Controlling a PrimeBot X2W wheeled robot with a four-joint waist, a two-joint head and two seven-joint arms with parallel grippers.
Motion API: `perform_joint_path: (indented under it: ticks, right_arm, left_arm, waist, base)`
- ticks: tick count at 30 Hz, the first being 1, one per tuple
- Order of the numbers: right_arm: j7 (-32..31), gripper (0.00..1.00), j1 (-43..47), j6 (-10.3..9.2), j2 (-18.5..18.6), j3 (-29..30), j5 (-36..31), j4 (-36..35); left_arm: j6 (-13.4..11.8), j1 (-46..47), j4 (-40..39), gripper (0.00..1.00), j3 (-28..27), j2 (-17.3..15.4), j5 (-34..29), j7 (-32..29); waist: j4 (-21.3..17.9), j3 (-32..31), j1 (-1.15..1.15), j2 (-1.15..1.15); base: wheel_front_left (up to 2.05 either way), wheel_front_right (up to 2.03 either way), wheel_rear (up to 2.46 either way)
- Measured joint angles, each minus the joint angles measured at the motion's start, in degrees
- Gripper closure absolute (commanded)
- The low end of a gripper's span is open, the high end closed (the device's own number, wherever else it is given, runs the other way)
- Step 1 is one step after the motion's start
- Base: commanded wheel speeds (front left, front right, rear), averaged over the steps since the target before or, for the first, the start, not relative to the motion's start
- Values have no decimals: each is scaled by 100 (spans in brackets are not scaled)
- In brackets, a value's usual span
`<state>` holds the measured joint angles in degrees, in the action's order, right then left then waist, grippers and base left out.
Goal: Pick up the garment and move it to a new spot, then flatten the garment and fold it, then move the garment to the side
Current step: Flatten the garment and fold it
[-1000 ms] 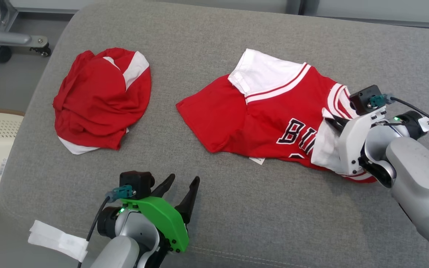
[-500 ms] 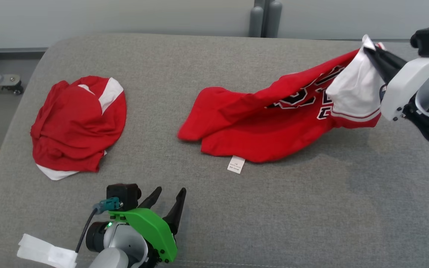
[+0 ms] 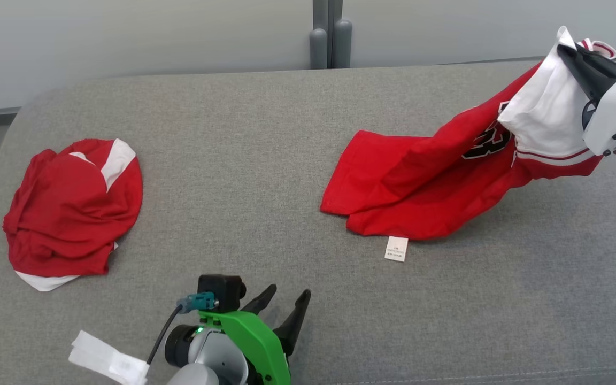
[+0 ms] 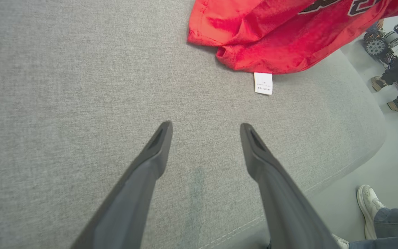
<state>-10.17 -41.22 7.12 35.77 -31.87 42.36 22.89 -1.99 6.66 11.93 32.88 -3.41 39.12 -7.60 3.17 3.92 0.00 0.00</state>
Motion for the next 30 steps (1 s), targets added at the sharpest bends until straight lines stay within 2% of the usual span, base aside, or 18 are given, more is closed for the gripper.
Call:
perform_joint_path:
  ticks: [11, 20, 30]
  right_arm:
    - [-202, 100, -5, 0, -233, -247, 57, -688]
    - [-207, 100, -376, 1, -491, -305, 57, -1040]
    - [-146, 100, -555, -11, -521, -174, 57, -1187]
  left_arm:
    - [287, 1010, 279, 0, 399, 66, 46, 10]
    - [410, 1824, 802, 0, 485, 76, 36, 68]
    - [503, 2283, 1543, 0, 542, 80, -49, 194]
  waist:
    - [-298, 419, 0, 0]
    - [-830, 849, 0, 0]
    - [-1353, 1438, 0, 0]
  base:
    - [0, 0, 0]
    - [0, 0, 0]
    - [0, 0, 0]
